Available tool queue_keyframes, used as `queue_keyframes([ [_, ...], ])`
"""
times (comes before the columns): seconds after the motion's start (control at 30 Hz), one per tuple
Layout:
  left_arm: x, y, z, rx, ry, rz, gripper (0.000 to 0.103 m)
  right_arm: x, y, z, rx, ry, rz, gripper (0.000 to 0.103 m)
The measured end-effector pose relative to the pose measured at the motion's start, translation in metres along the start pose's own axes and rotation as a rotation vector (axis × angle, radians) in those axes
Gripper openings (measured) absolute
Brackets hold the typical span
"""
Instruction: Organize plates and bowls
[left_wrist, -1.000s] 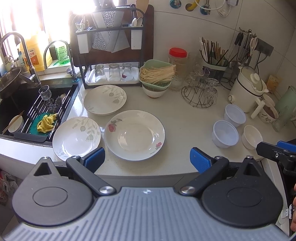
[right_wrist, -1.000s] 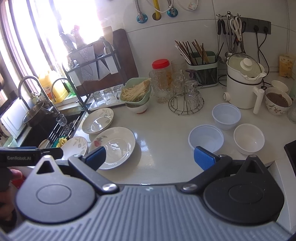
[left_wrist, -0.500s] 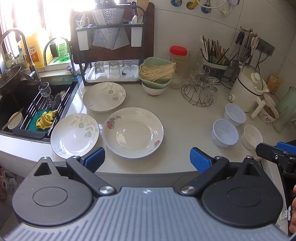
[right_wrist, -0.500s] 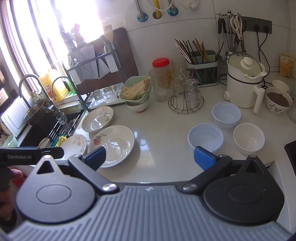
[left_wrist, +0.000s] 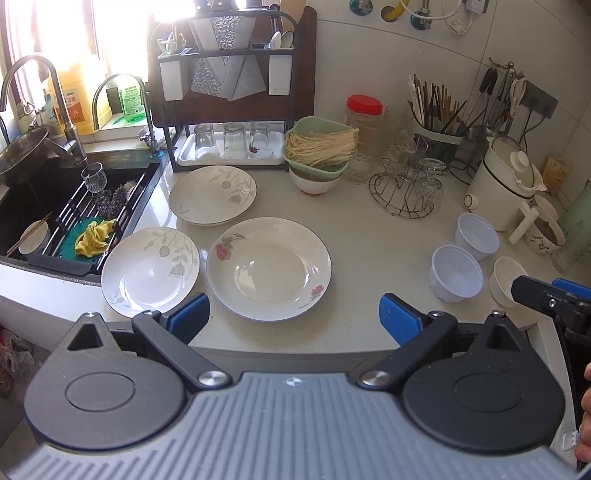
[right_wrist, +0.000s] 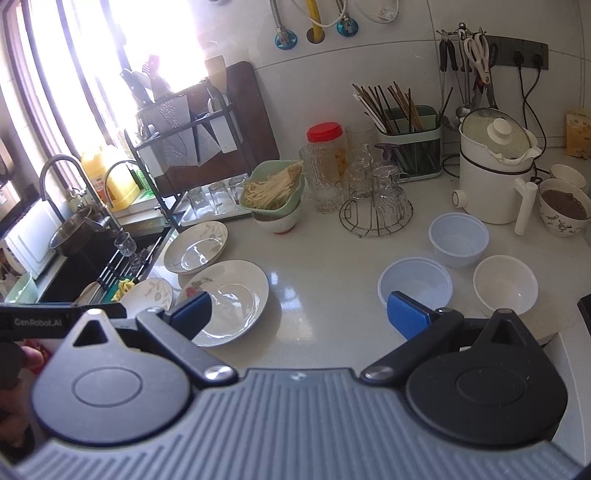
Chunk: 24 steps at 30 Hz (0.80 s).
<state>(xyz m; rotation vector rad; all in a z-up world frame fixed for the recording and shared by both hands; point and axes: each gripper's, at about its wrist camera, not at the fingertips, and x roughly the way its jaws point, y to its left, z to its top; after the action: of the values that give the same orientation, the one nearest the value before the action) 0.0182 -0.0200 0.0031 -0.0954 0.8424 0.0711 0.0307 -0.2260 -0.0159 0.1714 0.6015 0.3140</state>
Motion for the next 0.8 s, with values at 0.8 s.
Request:
queue_keyframes([
  [0.8,0.006,-0.021,-0.039,-0.044,0.021,0.130,0.100,0.020,-0.012,-0.025,-0.056,0.014,0.125,0.103],
])
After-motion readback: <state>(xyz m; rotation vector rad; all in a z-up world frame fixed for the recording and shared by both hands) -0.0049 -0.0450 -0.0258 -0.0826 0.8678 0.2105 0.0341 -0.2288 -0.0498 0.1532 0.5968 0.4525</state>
